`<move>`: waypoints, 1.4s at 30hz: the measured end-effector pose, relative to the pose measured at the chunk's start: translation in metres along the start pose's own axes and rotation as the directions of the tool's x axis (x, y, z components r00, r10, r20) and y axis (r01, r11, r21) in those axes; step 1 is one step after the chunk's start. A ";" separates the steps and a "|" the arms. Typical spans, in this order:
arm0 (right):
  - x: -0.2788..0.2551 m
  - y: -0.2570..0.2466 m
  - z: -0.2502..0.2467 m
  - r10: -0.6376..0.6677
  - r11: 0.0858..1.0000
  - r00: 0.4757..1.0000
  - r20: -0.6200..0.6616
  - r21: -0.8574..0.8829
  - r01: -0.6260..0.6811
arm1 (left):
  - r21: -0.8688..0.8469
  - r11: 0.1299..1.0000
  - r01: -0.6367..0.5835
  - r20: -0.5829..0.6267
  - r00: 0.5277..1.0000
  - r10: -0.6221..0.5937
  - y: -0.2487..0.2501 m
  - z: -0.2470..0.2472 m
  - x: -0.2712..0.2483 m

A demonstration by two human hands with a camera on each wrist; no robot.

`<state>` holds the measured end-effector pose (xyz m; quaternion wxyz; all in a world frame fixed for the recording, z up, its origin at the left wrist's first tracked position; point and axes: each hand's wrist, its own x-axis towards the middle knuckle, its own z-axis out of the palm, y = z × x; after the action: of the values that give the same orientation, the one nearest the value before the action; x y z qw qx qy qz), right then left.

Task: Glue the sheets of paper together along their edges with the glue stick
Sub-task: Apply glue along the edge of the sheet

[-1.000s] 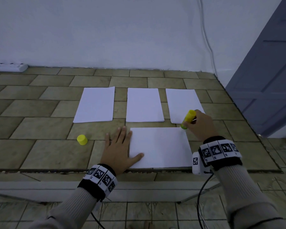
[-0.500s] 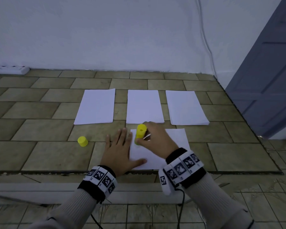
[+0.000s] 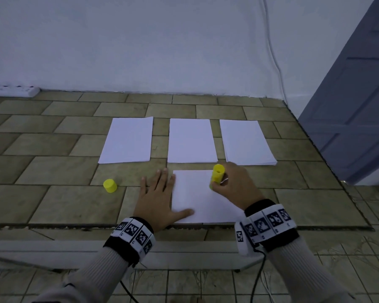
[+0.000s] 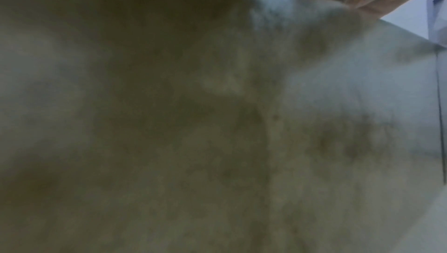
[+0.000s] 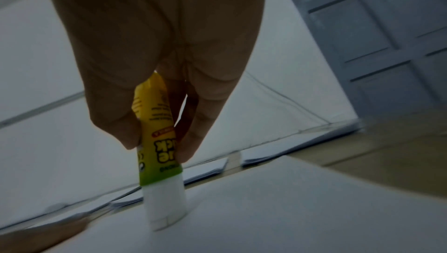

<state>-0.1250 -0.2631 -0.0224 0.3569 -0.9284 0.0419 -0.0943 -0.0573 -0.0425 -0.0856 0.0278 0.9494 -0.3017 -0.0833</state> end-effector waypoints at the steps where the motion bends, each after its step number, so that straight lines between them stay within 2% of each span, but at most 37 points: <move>1: -0.003 0.008 -0.007 0.017 1.000 0.999 -0.036 -0.023 -0.018 | 0.001 1.000 -0.001 -0.001 1.000 0.001 0.000 0.000 0.000; 8: -0.017 0.052 -0.046 0.154 0.981 0.976 -0.155 -0.097 -0.170 | 0.024 1.000 0.003 -0.014 1.000 -0.003 0.000 0.001 -0.001; 12: -0.020 0.045 -0.045 0.115 0.989 0.979 -0.167 -0.070 -0.129 | 0.021 1.000 0.003 -0.024 1.000 -0.003 0.000 0.002 0.000; 14: -0.021 0.027 -0.037 0.051 0.999 0.992 -0.118 0.007 -0.051 | 0.018 1.000 -0.001 -0.025 1.000 0.002 0.000 0.003 -0.001; 16: -0.023 0.004 -0.024 -0.026 0.996 1.000 -0.006 0.088 0.026 | 0.006 1.000 -0.011 -0.038 0.999 0.011 -0.001 0.004 -0.001; 19: -0.023 -0.026 0.000 -0.136 0.981 0.974 0.179 0.163 0.107 | -0.029 0.999 -0.026 -0.080 0.997 0.023 -0.003 0.007 0.001; 21: -0.023 -0.038 0.015 -0.180 0.977 0.951 0.251 0.155 0.145 | -0.025 0.999 -0.030 -0.088 0.996 0.028 -0.004 0.008 0.001; 24: -0.024 -0.047 0.030 -0.255 0.965 0.926 0.276 0.135 0.226 | -0.041 0.998 -0.054 -0.089 0.995 0.050 -0.007 0.009 0.002; 27: -0.023 -0.051 0.037 -0.281 0.957 0.920 0.275 0.148 0.248 | -0.042 0.997 -0.071 -0.094 0.993 0.067 -0.011 0.014 0.003; 34: -0.024 -0.033 0.022 -0.233 0.970 0.934 0.270 0.138 0.202 | 0.011 1.000 -0.020 -0.082 0.996 0.021 -0.005 0.012 0.005; 42: -0.043 0.015 -0.033 -0.139 0.988 0.972 0.189 0.097 0.123 | 0.013 1.000 0.001 -0.091 0.996 0.000 -0.005 0.015 0.005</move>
<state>-0.1736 -0.2898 -0.0147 0.3913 -0.9180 -0.0588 -0.0278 -0.0535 -0.0413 -0.1013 0.0353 0.9524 -0.3005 -0.0379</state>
